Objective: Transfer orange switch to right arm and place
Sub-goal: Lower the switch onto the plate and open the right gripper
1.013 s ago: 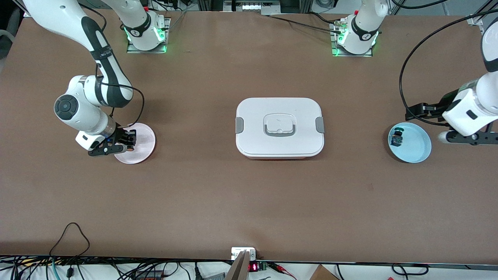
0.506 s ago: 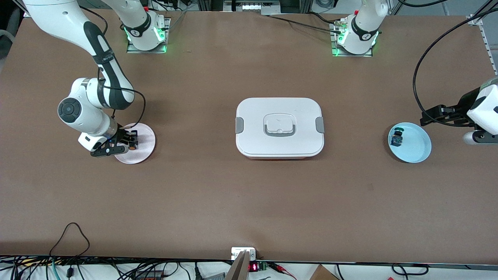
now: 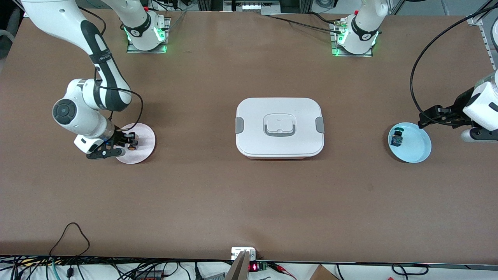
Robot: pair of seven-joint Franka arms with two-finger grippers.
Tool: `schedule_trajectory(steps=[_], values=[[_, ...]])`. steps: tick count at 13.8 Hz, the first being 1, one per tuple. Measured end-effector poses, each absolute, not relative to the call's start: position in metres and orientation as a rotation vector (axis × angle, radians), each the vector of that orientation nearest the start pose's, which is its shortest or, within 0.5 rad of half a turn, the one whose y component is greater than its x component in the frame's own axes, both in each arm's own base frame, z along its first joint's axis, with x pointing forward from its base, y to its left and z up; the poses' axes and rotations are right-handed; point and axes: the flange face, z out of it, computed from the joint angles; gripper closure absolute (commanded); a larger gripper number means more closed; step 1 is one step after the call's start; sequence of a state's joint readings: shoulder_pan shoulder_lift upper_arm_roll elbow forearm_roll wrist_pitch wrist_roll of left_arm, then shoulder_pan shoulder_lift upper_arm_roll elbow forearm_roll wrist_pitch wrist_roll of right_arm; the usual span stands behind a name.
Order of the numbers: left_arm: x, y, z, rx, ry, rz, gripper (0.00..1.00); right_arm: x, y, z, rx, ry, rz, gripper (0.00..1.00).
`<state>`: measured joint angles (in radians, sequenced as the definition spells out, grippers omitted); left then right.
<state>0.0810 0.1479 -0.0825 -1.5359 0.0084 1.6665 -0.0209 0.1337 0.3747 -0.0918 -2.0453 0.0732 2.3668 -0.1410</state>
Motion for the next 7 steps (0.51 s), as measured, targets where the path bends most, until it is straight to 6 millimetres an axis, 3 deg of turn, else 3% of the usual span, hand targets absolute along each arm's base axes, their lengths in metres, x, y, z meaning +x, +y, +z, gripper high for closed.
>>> schedule_trajectory(steps=[1, 2, 4, 7], values=[[0.603, 0.003, 0.566, -3.144, -0.027, 0.025, 0.0, 0.596, 0.029, 0.273, -3.111, -0.182, 0.103, 0.24], [0.601, 0.002, 0.569, -3.144, -0.022, 0.019, 0.0, 0.602, 0.031, 0.295, -3.107, -0.162, 0.115, 0.0], [0.599, -0.001, 0.573, -3.144, -0.012, 0.013, 0.0, 0.608, 0.036, 0.342, -3.101, -0.136, 0.089, 0.0], [0.599, -0.002, 0.573, -3.144, -0.009, 0.013, 0.0, 0.6, 0.043, 0.407, -3.089, -0.156, 0.01, 0.0]])
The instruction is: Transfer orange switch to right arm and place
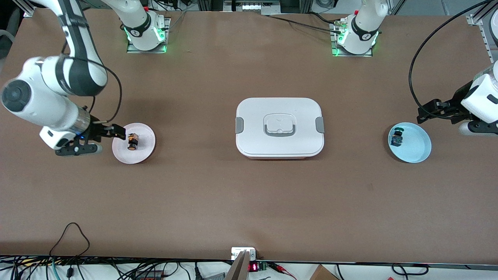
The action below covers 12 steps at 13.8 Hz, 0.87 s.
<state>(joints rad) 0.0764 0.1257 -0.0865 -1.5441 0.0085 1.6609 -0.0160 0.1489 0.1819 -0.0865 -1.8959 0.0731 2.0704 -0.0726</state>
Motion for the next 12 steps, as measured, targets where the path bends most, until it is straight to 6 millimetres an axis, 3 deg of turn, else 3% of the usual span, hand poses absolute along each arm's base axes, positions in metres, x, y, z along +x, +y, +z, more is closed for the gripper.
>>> schedule_trajectory(steps=[4, 7, 9, 12], values=[[0.598, -0.001, 0.572, -3.144, -0.013, 0.019, 0.0, 0.563, 0.058, 0.498, -3.066, -0.218, -0.024, 0.0], [0.598, -0.001, 0.573, -3.14, -0.015, 0.025, 0.0, 0.543, 0.057, 0.55, -3.058, -0.234, 0.013, 0.0], [0.597, 0.001, 0.572, -3.13, -0.026, 0.034, 0.0, 0.543, 0.057, 0.569, -3.057, -0.236, 0.006, 0.0], [0.595, 0.003, 0.571, -3.127, -0.033, 0.054, 0.0, 0.546, 0.055, 0.575, -3.058, -0.23, -0.007, 0.0]])
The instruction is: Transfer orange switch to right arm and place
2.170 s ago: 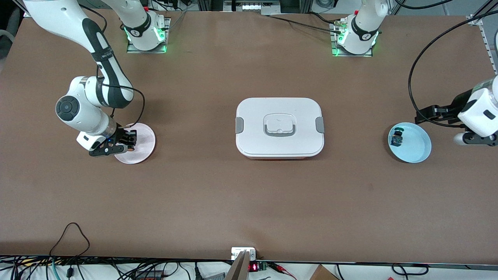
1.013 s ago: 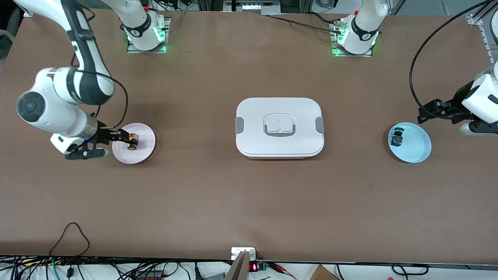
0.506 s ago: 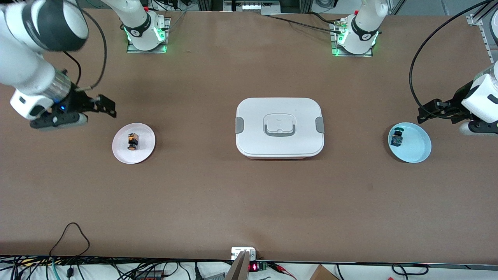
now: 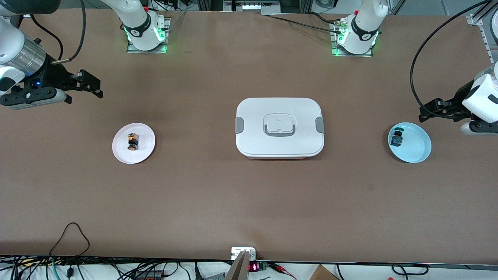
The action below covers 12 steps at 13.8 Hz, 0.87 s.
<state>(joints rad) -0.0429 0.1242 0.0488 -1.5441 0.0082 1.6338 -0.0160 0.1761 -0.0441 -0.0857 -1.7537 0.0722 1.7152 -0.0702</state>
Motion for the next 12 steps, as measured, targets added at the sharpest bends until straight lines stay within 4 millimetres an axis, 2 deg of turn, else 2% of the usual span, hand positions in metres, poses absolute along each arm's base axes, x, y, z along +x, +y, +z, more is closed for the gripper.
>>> schedule_trajectory(steps=[8, 12], values=[[0.5875, 0.0, 0.5759, -3.126, -0.027, 0.099, 0.0, 0.5514, 0.053, 0.5798, -3.059, -0.223, -0.023, 0.0], [0.5887, 0.0092, 0.5776, -3.125, -0.053, 0.076, 0.0, 0.5478, 0.0528, 0.5759, -3.059, -0.245, 0.035, 0.0]])
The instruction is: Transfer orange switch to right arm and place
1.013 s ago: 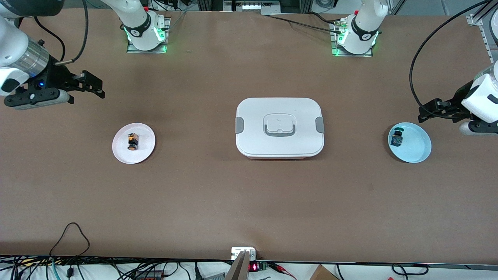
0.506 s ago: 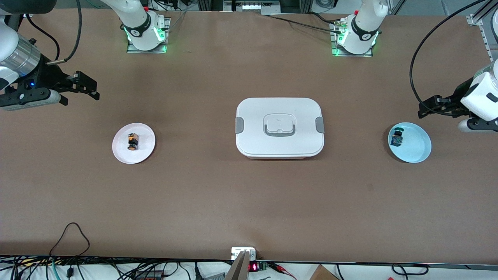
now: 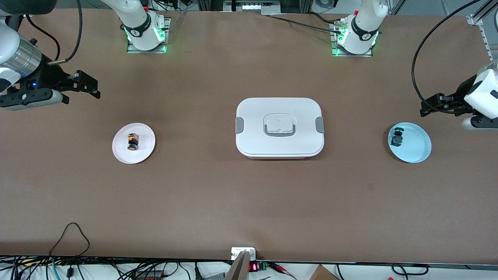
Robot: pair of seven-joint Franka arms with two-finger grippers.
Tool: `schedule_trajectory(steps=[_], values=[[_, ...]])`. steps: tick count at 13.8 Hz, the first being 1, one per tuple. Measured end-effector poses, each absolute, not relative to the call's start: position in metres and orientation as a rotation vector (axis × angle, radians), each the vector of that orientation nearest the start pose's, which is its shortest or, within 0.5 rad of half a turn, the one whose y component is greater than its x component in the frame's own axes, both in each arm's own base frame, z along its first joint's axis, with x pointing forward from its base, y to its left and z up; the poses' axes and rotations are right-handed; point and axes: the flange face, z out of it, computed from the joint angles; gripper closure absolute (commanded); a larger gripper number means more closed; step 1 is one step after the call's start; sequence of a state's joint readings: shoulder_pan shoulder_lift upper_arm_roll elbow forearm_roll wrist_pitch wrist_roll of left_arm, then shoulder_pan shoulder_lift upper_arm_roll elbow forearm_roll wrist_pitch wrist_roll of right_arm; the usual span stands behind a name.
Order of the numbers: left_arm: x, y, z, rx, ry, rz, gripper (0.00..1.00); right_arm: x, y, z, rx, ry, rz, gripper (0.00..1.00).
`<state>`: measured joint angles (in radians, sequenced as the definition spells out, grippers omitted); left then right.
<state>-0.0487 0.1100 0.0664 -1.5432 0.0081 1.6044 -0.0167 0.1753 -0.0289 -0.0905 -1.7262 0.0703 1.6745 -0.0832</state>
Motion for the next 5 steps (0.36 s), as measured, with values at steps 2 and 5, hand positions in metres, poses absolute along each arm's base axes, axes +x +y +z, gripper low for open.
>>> schedule_trajectory(steps=[2, 5], values=[[0.5896, 0.0114, 0.5783, -3.125, -0.059, 0.063, 0.0, 0.547, 0.0527, 0.5752, -3.058, -0.26, 0.046, 0.0], [0.59, 0.0101, 0.5787, -3.134, -0.059, 0.057, 0.0, 0.5473, 0.0523, 0.575, -3.059, -0.263, 0.047, 0.0]])
